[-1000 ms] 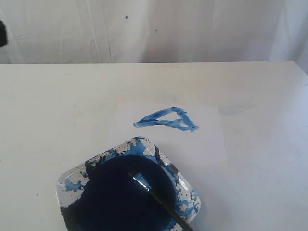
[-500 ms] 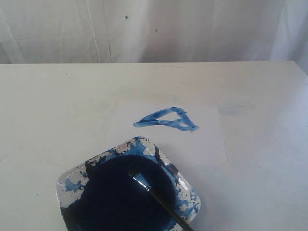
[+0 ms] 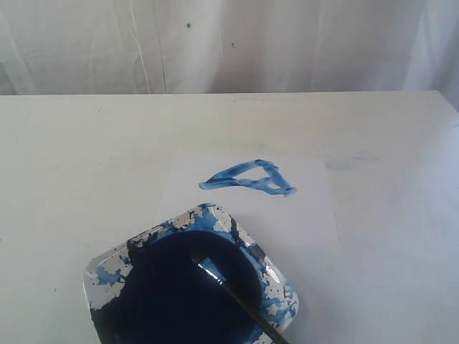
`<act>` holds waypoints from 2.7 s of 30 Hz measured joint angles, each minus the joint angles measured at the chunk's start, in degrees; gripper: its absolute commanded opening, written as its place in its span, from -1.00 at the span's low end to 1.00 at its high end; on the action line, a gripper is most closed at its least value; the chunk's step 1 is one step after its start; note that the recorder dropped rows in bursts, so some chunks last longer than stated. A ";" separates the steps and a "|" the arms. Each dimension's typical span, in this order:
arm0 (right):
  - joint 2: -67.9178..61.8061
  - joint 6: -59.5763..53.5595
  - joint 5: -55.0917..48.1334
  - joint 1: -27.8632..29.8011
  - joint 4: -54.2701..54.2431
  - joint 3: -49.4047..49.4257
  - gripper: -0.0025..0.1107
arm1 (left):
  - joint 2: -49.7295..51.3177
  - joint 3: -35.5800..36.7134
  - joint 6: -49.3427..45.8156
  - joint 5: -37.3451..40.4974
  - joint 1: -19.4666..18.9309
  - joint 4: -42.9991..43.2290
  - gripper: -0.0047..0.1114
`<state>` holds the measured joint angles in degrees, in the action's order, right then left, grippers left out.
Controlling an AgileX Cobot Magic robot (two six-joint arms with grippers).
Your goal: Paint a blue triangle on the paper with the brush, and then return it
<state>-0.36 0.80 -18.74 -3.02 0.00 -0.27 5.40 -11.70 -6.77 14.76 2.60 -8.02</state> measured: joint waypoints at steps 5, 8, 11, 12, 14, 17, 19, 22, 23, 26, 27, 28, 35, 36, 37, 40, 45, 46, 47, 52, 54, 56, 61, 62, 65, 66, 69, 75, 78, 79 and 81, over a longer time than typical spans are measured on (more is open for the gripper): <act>0.00 0.00 0.00 0.00 0.00 0.00 -0.96 | -3.07 8.32 0.27 -1.31 0.00 2.34 -0.92; 0.00 0.00 0.00 0.00 0.00 0.00 -0.96 | -4.00 11.01 0.27 -1.44 0.00 3.16 -0.92; 0.00 0.00 0.00 0.00 0.00 0.00 -0.96 | -4.62 11.43 2.83 -1.89 0.00 4.03 -0.92; 0.00 0.00 0.00 0.00 0.00 0.00 -0.96 | -4.76 11.43 4.26 -1.89 0.00 4.93 -0.92; 0.00 0.00 0.00 0.00 0.00 0.00 -0.96 | -4.88 11.43 6.77 -2.02 0.00 7.03 -0.92; 0.00 0.00 0.00 0.00 0.00 0.00 -0.96 | -5.10 11.43 7.96 -2.02 0.00 9.32 -0.92; 0.00 0.00 0.00 0.00 0.00 0.00 -0.96 | -5.10 11.43 8.23 -2.02 0.00 10.03 -0.92; 0.00 0.00 0.00 0.00 0.00 0.00 -0.96 | -5.10 11.43 8.37 -1.79 0.00 10.43 -0.92; 0.00 0.00 0.00 0.00 0.00 0.00 -0.96 | -5.10 11.43 8.37 -1.79 0.00 10.54 -0.92; 0.00 0.00 0.00 0.00 0.00 0.00 -0.96 | -5.10 11.43 8.80 -1.40 0.00 10.42 -0.92; 0.00 0.00 0.00 0.00 0.00 0.00 -0.96 | -5.10 11.43 9.06 -1.28 0.00 10.42 -0.92; 0.00 0.00 0.00 0.00 0.00 0.00 -0.96 | -5.10 11.43 9.23 -1.28 0.00 10.42 -0.92; 0.00 0.00 0.00 0.00 0.00 0.00 -0.96 | -5.10 11.43 9.28 0.57 0.00 10.42 -0.92; 0.00 0.00 0.00 0.00 0.00 0.00 -0.96 | -5.10 11.43 9.16 1.42 0.00 10.42 -0.92; 0.00 0.00 0.00 0.00 0.00 0.00 -0.96 | -5.10 11.43 8.89 2.01 -0.12 10.42 -0.92; 0.00 0.00 0.00 0.00 0.00 0.00 -0.96 | -5.10 11.43 8.47 3.08 -1.29 10.42 -0.92; 0.00 0.00 0.00 0.00 0.00 0.00 -0.96 | -5.10 11.43 8.23 3.08 -4.83 10.42 -0.92; 0.00 0.00 0.00 0.00 0.00 0.00 -0.96 | -5.10 11.43 8.23 3.08 -5.56 10.42 -0.92; 0.00 0.00 0.00 0.00 0.00 0.00 -0.96 | -5.10 11.43 8.23 3.08 -6.19 10.42 -0.92; 0.00 0.00 0.00 0.00 0.00 0.00 -0.96 | -5.10 11.43 8.23 3.08 -7.19 10.42 -0.92; 0.00 0.00 0.00 0.00 0.00 0.00 -0.96 | -5.10 11.43 8.23 3.08 -7.19 10.42 -0.92; 0.00 0.00 0.00 0.00 0.00 0.00 -0.96 | -5.10 11.43 8.23 3.08 -7.08 10.42 -0.92; 0.00 0.00 0.00 0.00 0.00 0.00 -0.96 | -5.10 11.43 8.23 3.09 -4.51 10.42 -0.92; 0.00 0.00 0.00 0.00 0.00 0.00 -0.96 | -5.10 11.43 8.23 3.19 -4.19 10.42 -0.92; 0.00 0.00 0.00 0.00 0.00 0.00 -0.96 | -5.10 11.43 8.23 3.19 -3.93 10.42 -0.92; 0.00 0.00 0.00 0.00 0.00 0.00 -0.96 | -5.10 11.43 8.23 3.19 -3.93 10.32 -0.92; 0.00 0.00 0.00 0.00 0.00 0.00 -0.96 | -5.10 11.43 8.23 3.19 -3.93 10.35 -0.92; 0.00 0.00 0.00 0.00 0.00 0.00 -0.96 | -5.10 11.43 8.23 3.19 -3.93 10.35 -0.92; 0.00 0.00 0.00 -0.45 0.00 0.00 -0.96 | -5.10 11.43 8.23 3.19 -3.93 10.35 -0.92; 0.00 0.00 0.00 -1.00 0.00 0.00 -0.96 | -5.10 11.43 8.23 3.19 -3.93 10.35 -0.92; 0.00 0.00 0.00 -1.63 0.00 0.00 -0.96 | -5.10 11.43 8.23 3.19 -3.93 10.35 -0.92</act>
<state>-0.36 0.80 -18.74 -4.65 0.00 -0.27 0.30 -0.27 1.46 17.95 -1.33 2.33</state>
